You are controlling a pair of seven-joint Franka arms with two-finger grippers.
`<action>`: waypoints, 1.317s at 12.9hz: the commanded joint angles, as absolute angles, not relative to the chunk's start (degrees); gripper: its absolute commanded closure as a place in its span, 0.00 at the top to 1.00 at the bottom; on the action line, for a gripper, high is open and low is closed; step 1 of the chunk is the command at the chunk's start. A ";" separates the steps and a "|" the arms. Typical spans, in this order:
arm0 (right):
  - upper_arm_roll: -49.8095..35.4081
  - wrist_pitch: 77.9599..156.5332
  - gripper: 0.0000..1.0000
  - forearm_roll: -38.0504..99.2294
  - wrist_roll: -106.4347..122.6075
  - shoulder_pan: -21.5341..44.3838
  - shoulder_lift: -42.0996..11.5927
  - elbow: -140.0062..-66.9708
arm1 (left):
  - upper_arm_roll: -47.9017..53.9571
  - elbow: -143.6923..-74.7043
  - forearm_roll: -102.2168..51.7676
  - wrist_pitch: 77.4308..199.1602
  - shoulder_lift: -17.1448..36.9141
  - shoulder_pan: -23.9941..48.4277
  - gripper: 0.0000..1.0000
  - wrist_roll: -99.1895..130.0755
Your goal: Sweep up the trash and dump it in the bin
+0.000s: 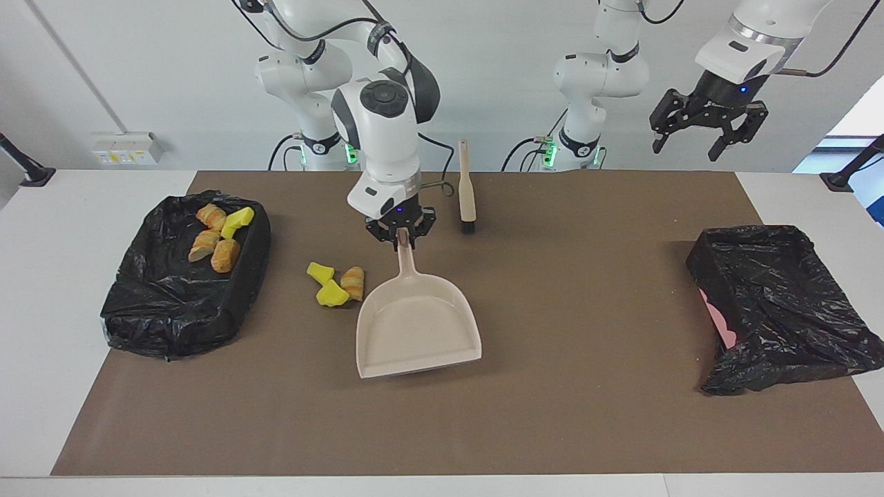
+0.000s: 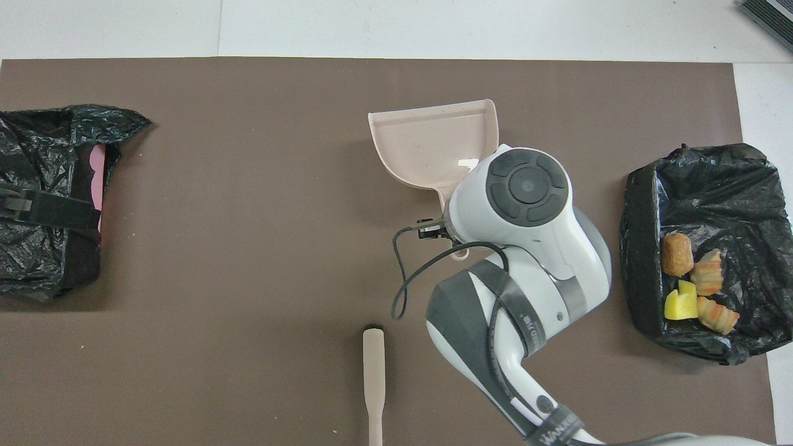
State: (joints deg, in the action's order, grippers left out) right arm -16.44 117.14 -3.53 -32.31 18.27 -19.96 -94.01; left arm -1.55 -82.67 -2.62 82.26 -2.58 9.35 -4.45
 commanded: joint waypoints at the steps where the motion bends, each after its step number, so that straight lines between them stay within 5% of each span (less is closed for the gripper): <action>1: -16.00 120.22 0.00 -4.56 -36.63 21.17 -26.00 -89.39 | -1.05 -81.65 -2.46 80.86 -2.64 8.53 1.00 -5.10; 7: -16.26 124.54 0.00 -7.65 -38.41 21.71 -28.83 -89.74 | -1.05 -81.65 -2.46 80.86 -2.64 8.53 1.00 -5.10; 10: -16.35 124.37 0.32 -6.77 -38.15 21.36 -28.83 -90.09 | -1.05 -81.65 -2.46 80.86 -2.64 8.53 1.00 -5.10; 17: -16.35 125.86 0.33 -5.72 -37.71 20.66 -28.74 -92.63 | -1.05 -81.65 -2.46 80.86 -2.64 8.53 1.00 -5.10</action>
